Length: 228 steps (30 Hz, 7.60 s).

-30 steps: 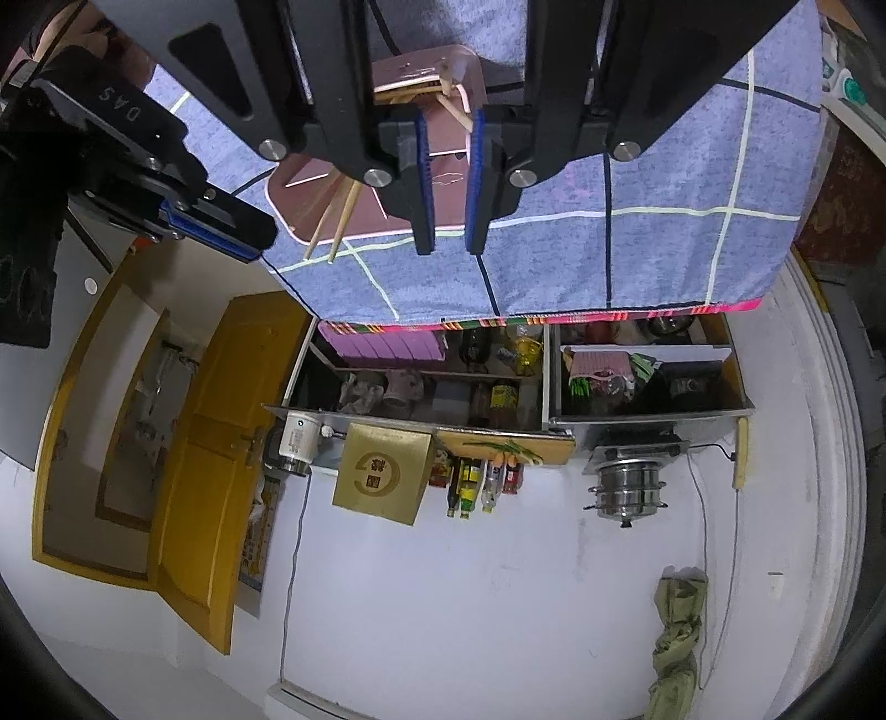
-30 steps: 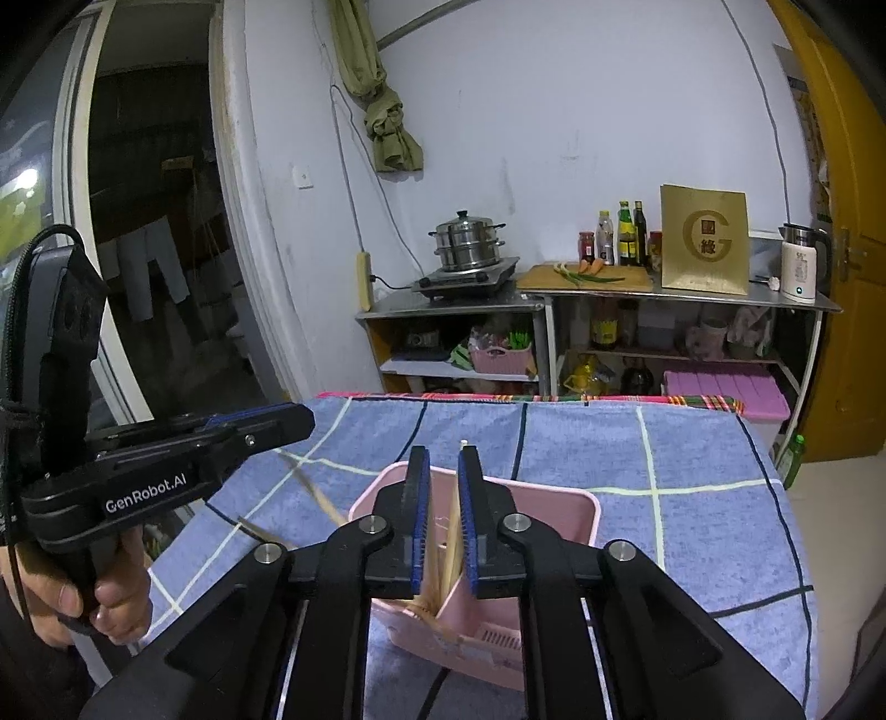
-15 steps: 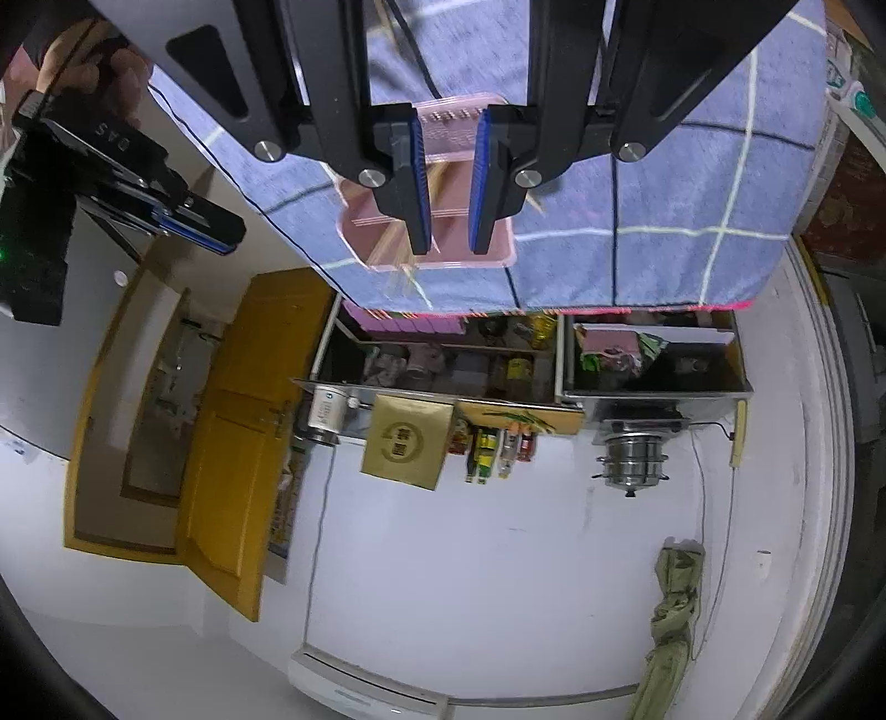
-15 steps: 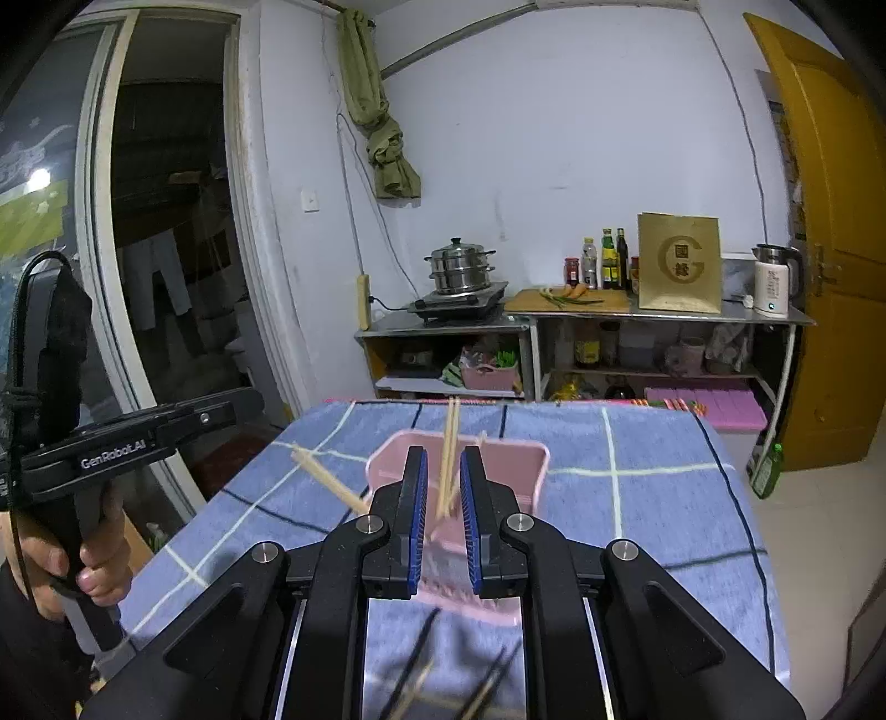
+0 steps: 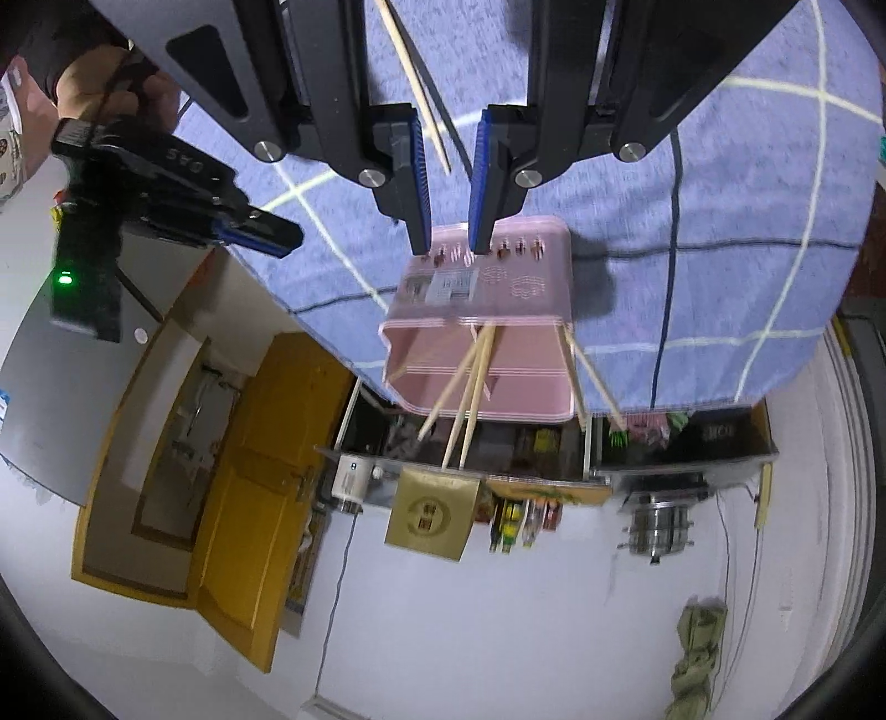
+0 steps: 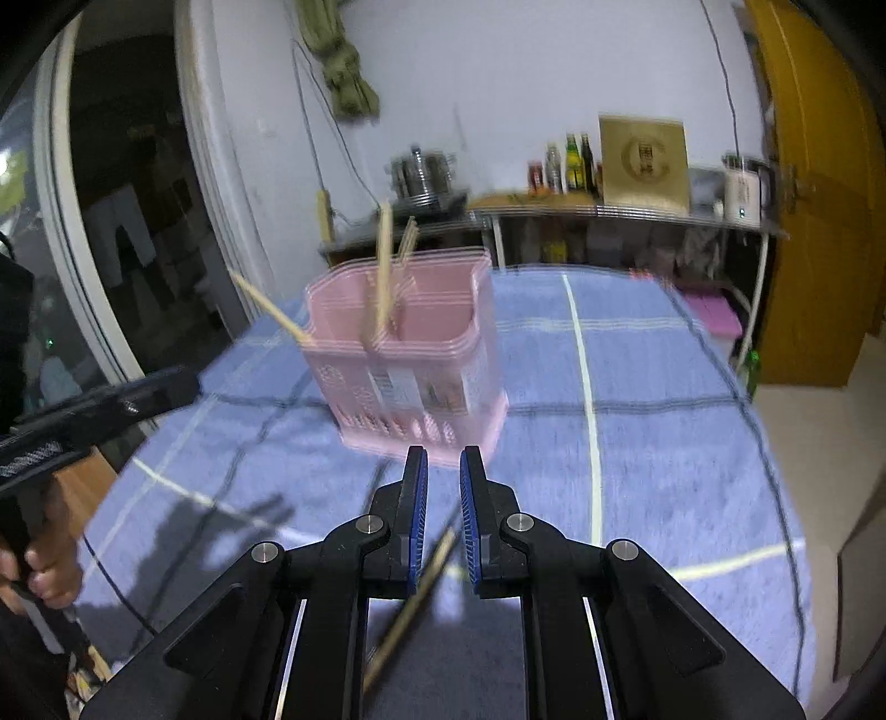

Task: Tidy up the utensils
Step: 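Move the left tool to a dark chopstick while the right tool approaches another, then grasp a dark chopstick with the left tool while the right tool grasps another, then lift the dark chopstick upright with the left tool while the right tool lifts its own, then carry the dark chopstick over the pink basket with the left tool while the right tool follows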

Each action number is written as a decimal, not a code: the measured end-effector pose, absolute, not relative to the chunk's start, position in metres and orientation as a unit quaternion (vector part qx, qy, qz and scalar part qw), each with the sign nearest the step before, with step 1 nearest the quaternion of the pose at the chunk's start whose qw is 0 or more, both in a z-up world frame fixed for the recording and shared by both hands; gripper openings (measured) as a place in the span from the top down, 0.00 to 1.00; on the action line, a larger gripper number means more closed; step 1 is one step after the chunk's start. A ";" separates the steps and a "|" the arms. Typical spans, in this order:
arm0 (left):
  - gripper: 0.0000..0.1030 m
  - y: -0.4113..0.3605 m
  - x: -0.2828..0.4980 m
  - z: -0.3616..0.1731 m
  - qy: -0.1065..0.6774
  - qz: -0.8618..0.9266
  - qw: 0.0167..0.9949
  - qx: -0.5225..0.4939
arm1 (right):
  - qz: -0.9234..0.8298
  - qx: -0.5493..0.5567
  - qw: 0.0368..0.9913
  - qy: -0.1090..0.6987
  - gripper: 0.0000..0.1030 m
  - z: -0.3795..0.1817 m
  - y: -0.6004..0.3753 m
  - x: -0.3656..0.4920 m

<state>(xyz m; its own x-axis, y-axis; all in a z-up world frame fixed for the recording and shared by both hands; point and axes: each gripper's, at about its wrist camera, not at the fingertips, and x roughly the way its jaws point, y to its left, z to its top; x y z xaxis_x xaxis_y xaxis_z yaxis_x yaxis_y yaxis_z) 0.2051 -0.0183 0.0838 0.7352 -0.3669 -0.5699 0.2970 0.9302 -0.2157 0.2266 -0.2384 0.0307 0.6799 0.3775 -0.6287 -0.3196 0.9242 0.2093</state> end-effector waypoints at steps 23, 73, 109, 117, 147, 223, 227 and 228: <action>0.87 0.001 0.227 0.040 0.359 -0.171 0.914 -0.085 | 0.170 0.047 0.871 0.458 0.88 -0.041 -0.224 0.279; 0.89 -0.105 0.309 -0.041 0.494 -0.180 0.850 -0.046 | 0.131 0.033 0.879 0.458 0.90 -0.041 -0.284 0.260; 0.96 -0.105 0.317 -0.023 0.493 -0.173 0.852 -0.044 | 0.125 0.043 0.879 0.459 0.93 -0.037 -0.287 0.267; 0.96 -0.075 0.296 0.032 0.447 -0.183 0.875 -0.039 | 0.141 0.052 0.896 0.417 0.94 0.003 -0.285 0.254; 0.97 -0.062 0.256 0.117 0.372 -0.200 0.906 -0.028 | 0.109 -0.008 0.858 0.502 0.88 -0.026 -0.251 0.268; 0.77 -0.051 0.297 0.104 0.365 -0.182 0.913 -0.021 | 0.207 0.012 0.941 0.269 0.96 0.131 -0.238 0.213; 0.77 -0.057 0.315 0.100 0.363 -0.170 0.916 -0.011 | 0.209 0.014 0.939 0.272 0.96 0.128 -0.240 0.216; 0.77 -0.060 0.321 0.097 0.367 -0.166 0.915 -0.007 | 0.209 0.014 0.939 0.273 0.96 0.126 -0.241 0.217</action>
<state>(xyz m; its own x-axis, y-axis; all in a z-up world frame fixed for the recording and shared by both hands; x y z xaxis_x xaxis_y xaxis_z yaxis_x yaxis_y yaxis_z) 0.3210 -0.0603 0.0972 0.6752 -0.3080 -0.6702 0.2980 0.9451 -0.1341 0.2173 -0.2407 0.1265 0.7640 0.3999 -0.5063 -0.3846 0.9124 0.1403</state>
